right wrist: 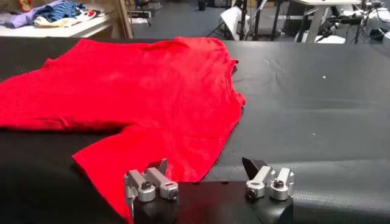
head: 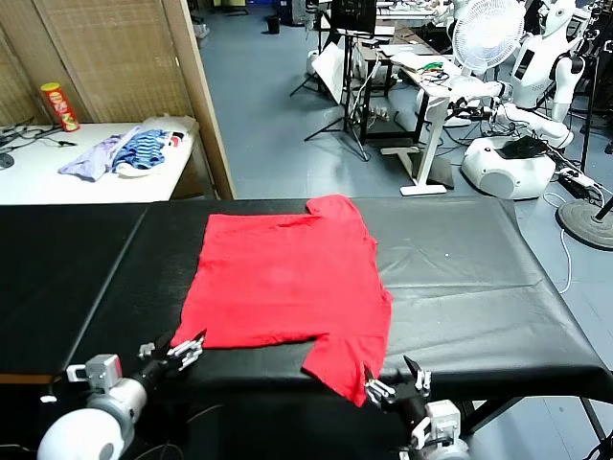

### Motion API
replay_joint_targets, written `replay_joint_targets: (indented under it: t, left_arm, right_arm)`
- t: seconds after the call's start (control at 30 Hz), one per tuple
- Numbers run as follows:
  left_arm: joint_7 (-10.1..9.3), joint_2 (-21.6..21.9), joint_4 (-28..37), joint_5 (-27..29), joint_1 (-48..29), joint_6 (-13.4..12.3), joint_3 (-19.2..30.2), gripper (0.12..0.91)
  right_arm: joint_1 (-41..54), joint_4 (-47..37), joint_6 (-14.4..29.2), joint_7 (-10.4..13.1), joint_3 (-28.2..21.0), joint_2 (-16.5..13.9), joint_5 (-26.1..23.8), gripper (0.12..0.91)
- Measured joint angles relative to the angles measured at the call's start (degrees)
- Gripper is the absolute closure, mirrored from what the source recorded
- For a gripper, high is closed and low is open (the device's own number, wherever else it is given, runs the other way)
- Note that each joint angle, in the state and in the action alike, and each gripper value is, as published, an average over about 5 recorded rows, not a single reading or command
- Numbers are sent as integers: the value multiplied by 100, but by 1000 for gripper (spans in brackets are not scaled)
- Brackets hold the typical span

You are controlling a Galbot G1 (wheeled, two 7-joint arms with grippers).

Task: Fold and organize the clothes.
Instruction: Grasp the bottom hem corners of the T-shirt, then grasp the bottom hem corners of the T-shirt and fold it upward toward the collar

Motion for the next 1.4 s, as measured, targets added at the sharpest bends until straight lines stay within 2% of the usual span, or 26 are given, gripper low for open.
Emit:
replay_joint_targets:
  t: [0.1,0.27,0.37,0.47,0.53,0.63,0.73,0.87,1.07,1.23,1.4]
  left_arm:
    - [5,-1,50,-10,-4,-37,-10,232]
    - [5,2,176,-25,-4,-117,-12,254]
    - [8,3,219,-11,15,-135,-3,369]
    - [15,-2,219,39,37,-145,17,536]
    - [21,-13,214,85,42,-154,29,654]
    - [36,-33,207,130,44,-175,46,812]
    - [43,-63,173,171,73,-224,62,899]
    - [17,-135,13,238,195,-281,18,905]
    - [4,-234,-455,186,698,-311,-171,905]
    - [11,-309,-739,59,934,-643,-174,905]
    - [131,-356,-610,224,495,-1046,-61,905]
  right_arm:
    - [24,-52,3,5,-37,4,-27,275]
    - [45,-175,0,24,-108,44,-47,499]
    - [42,-224,5,24,-145,68,-49,661]
    - [46,-250,-7,24,-158,87,-52,825]
    - [42,-249,-25,39,-148,90,-48,888]
    - [3,-208,-59,179,-115,89,36,903]
    - [-78,-109,-135,376,-47,92,167,903]
    - [-272,146,-259,461,99,61,254,903]
    - [-499,579,-218,370,335,-90,452,903]
    - [-221,539,39,348,490,-213,797,903]
    - [528,-48,566,167,469,-399,1089,903]
